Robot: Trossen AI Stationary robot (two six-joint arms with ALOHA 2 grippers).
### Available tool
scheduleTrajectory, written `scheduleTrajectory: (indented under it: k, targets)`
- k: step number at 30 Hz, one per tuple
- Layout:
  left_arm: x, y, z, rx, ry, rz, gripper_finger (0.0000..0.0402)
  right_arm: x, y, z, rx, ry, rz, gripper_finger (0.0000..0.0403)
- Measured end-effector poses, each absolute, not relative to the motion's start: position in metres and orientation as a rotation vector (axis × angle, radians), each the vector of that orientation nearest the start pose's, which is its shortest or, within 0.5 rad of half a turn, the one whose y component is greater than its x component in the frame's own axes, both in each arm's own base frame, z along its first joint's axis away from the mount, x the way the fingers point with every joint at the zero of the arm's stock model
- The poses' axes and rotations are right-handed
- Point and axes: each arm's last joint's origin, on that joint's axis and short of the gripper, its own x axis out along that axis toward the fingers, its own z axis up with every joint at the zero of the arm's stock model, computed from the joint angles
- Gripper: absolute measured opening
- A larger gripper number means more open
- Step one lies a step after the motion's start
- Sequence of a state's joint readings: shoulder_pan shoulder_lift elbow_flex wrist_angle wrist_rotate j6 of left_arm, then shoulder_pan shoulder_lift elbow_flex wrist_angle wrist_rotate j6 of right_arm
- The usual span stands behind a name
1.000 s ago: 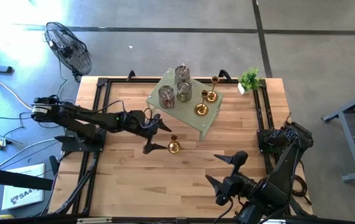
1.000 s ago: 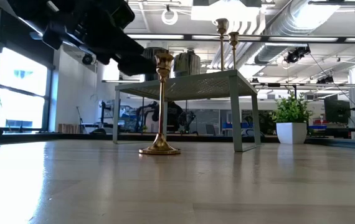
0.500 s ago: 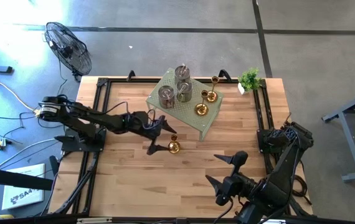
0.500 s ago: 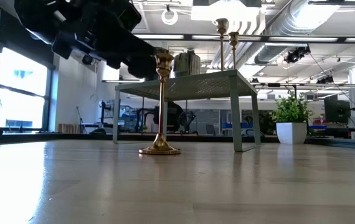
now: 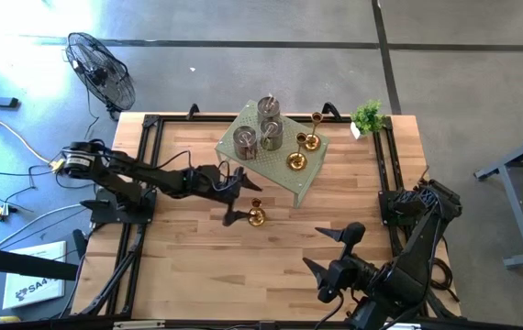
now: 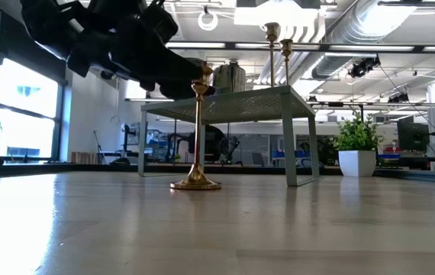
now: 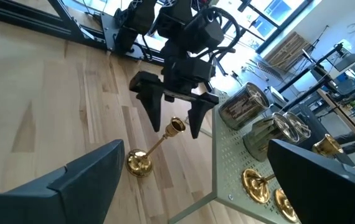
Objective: Pick & Place candle stick holders
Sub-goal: Put the gold candle holder on the shelf
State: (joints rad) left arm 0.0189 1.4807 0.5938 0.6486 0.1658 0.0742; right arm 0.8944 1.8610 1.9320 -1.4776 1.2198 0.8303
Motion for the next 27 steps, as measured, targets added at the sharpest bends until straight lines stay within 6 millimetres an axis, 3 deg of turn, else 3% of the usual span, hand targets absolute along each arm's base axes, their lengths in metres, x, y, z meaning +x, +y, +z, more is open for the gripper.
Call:
scheduleTrajectory:
  k: [17,21,27]
  targets:
    - [0.2952,0.0010,0.1889,0.078,0.202,-0.152,0.0390,0.2392,0.2546,0.3571,-0.436,0.496,-0.496,0.0389]
    - [0.2952,0.0010,0.1889,0.080,0.202,-0.152,0.0358,0.2392,0.2546,0.3571,-0.437,0.496,-0.496,0.0389]
    - [0.2952,0.0010,0.1888,0.086,0.202,-0.153,0.0275,0.2392,0.2545,0.3571,-0.437,0.497,-0.496,0.0389]
